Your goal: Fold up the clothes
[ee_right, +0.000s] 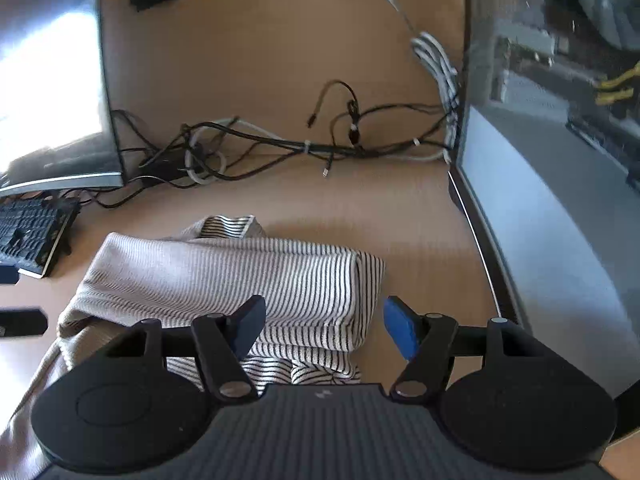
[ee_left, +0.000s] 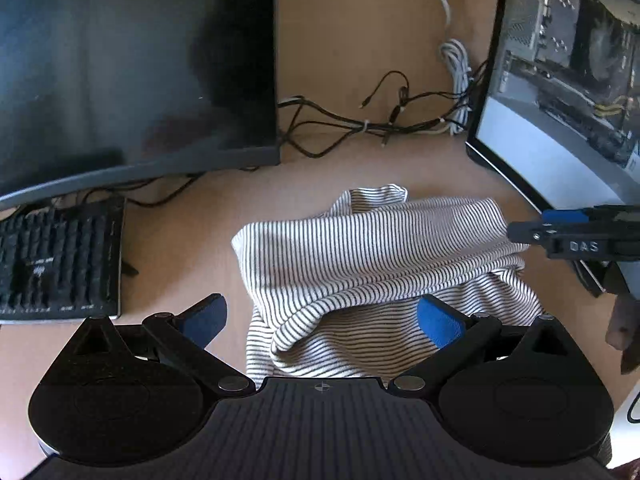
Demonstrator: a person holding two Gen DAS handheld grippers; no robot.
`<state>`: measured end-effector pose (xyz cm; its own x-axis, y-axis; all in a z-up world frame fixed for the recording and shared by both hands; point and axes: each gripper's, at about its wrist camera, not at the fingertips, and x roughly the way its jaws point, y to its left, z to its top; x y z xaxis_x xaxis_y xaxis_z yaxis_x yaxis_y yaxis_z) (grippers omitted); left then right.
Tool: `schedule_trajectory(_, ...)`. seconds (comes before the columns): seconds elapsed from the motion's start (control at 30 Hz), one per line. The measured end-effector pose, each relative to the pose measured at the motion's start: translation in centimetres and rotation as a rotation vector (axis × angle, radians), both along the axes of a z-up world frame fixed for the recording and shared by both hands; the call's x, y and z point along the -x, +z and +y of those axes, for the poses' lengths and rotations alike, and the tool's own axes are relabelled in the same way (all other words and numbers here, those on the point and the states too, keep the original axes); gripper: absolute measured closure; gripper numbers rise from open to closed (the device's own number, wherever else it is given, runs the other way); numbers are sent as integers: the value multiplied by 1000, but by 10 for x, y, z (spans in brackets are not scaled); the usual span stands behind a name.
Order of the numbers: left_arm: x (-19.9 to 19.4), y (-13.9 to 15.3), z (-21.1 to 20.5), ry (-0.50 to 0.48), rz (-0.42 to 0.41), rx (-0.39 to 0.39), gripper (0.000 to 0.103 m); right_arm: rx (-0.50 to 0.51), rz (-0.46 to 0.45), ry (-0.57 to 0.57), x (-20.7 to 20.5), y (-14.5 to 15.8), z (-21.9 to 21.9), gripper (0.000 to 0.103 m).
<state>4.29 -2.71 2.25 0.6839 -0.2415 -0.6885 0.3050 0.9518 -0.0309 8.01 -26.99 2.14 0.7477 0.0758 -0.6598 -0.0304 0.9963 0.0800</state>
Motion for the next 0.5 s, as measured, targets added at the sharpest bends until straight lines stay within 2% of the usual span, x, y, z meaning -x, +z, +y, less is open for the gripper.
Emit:
schedule_trajectory(0.17, 2, 0, -18, -75, -4, -30, 0, -88, 76, -40, -22, -21, -4, 40)
schedule_trajectory(0.2, 2, -1, -22, -90, -6, -44, 0, -116, 87, -39, -23, -24, -4, 47)
schedule_trajectory(0.27, 2, -2, -31, -122, -18, -68, 0, -118, 85, -20, -19, -24, -1, 79)
schedule_trajectory(0.33, 4, -2, -40, -155, -45, -84, 0, -121, 45, 11, -12, -10, 3, 81)
schedule_trajectory(0.43, 8, -1, -57, -211, -108, -99, 0, -99, -48, 58, 0, 25, 12, 83)
schedule_trajectory(0.5, 7, 2, -70, -249, -171, -106, 0, -139, -94, 101, 4, 52, 14, 83)
